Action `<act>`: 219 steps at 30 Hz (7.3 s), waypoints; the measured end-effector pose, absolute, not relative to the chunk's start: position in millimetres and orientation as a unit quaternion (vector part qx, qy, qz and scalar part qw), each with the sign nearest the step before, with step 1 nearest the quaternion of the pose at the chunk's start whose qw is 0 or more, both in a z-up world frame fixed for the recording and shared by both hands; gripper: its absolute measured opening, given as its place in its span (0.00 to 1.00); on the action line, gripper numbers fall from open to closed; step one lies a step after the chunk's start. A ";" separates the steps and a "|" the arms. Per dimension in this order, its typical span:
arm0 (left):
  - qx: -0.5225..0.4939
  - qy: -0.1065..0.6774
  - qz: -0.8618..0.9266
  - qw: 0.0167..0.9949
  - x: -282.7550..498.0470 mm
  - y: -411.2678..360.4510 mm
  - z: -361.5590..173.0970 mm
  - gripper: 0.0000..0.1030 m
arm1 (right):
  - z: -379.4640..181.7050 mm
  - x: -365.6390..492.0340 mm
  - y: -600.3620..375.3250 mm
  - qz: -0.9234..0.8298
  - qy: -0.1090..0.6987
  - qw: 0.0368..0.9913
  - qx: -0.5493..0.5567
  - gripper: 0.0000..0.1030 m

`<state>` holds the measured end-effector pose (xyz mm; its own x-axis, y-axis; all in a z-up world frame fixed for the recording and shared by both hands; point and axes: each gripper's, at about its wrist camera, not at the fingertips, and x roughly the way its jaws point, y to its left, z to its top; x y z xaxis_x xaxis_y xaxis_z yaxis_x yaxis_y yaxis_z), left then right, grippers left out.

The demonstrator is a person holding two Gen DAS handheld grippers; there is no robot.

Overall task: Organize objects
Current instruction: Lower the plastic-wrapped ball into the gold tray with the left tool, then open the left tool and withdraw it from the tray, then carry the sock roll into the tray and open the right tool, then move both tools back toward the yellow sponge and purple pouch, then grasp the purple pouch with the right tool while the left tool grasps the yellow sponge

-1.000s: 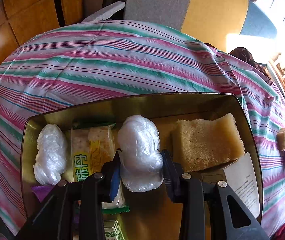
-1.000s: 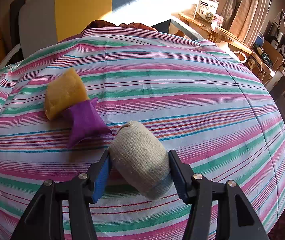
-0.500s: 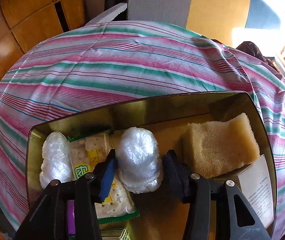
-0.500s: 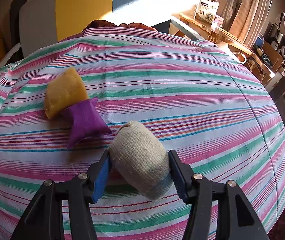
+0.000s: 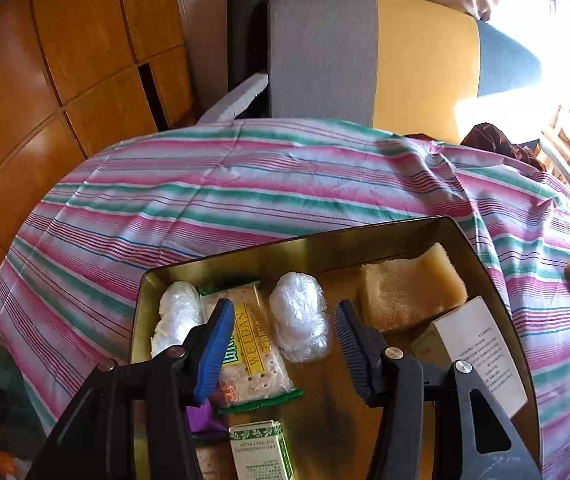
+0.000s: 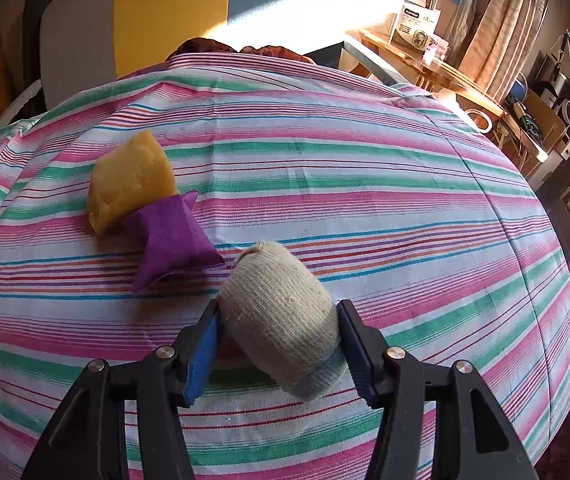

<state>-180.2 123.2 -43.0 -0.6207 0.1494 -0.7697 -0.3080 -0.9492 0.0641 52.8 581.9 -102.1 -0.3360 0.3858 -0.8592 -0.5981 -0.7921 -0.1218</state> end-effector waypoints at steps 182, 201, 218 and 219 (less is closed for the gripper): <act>-0.365 0.174 0.834 0.376 -32.3 297.5 -5.7 0.69 | -97.8 44.3 583.6 0.810 0.129 0.199 -0.536 0.32; -0.344 0.297 0.752 0.478 -66.9 505.5 -60.3 0.82 | -108.6 67.3 601.9 0.802 0.191 0.199 -0.530 0.29; -0.370 0.277 0.751 0.472 -74.5 526.6 -83.7 0.53 | -110.9 63.3 610.0 0.805 0.178 0.207 -0.527 0.30; -0.377 0.267 0.755 0.464 -71.6 516.5 -79.5 0.53 | -110.8 62.6 609.8 0.806 0.175 0.206 -0.526 0.30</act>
